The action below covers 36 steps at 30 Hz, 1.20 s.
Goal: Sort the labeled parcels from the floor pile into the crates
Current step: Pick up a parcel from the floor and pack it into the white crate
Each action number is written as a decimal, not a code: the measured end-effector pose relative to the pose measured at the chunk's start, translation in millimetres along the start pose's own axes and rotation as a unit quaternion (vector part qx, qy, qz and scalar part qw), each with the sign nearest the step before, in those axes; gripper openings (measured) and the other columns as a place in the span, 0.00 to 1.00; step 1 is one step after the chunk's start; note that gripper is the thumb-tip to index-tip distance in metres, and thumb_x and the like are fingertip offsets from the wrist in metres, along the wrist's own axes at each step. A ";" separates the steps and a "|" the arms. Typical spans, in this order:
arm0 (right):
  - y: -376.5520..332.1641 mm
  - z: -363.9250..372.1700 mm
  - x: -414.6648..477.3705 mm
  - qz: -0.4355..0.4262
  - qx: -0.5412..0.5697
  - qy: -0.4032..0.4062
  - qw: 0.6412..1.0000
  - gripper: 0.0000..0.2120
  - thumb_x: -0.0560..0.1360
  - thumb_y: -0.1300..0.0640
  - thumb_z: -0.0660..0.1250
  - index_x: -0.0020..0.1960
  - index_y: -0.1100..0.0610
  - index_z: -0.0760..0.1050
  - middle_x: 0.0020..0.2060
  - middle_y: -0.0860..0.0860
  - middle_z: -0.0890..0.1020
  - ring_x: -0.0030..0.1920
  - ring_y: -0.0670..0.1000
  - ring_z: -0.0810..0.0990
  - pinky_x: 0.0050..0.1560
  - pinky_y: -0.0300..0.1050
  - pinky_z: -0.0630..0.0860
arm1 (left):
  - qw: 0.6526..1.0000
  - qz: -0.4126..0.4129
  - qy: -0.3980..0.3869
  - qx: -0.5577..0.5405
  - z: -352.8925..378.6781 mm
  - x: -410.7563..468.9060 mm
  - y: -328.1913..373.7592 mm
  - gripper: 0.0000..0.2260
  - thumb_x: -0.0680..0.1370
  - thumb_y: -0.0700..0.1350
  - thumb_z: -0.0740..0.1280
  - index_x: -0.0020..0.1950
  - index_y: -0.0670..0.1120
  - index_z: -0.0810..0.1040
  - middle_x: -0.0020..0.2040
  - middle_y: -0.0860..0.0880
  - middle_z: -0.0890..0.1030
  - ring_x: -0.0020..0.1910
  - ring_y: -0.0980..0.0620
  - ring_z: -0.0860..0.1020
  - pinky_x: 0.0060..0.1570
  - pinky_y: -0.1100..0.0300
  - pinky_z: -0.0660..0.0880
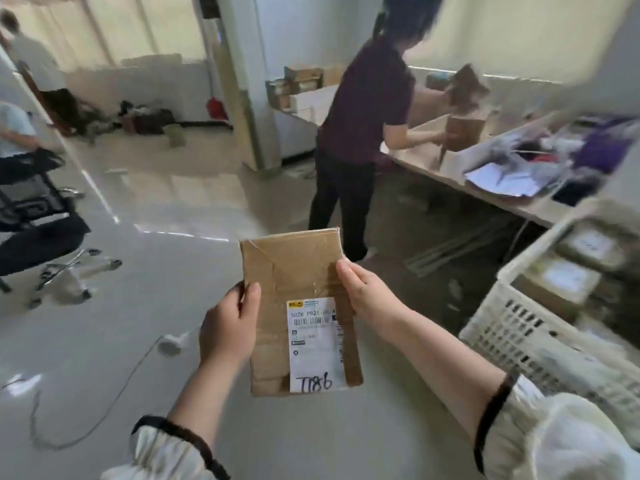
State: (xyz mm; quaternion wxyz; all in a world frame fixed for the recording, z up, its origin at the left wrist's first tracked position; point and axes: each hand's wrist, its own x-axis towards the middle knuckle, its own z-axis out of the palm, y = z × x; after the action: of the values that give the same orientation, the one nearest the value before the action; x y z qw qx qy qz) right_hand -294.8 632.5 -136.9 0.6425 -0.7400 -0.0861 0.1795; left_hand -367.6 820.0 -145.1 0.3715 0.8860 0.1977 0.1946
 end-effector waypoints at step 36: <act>190.0 -637.8 -38.2 0.205 0.162 0.582 0.770 0.13 0.78 0.46 0.61 0.55 0.54 0.73 0.51 0.53 0.81 0.53 0.53 0.80 0.58 0.54 0.76 | 0.769 0.285 -0.573 -0.012 679.9 -7.1 448.9 0.25 0.81 0.56 0.55 0.46 0.36 0.79 0.40 0.40 0.81 0.42 0.41 0.79 0.46 0.47 0.75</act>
State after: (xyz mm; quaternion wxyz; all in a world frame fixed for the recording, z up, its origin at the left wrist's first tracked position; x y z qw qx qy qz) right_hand -109.6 1.8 -247.4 0.6281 -0.5876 0.4886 -0.1464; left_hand 53.1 131.3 -257.3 0.3537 0.8444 -0.3157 -0.2495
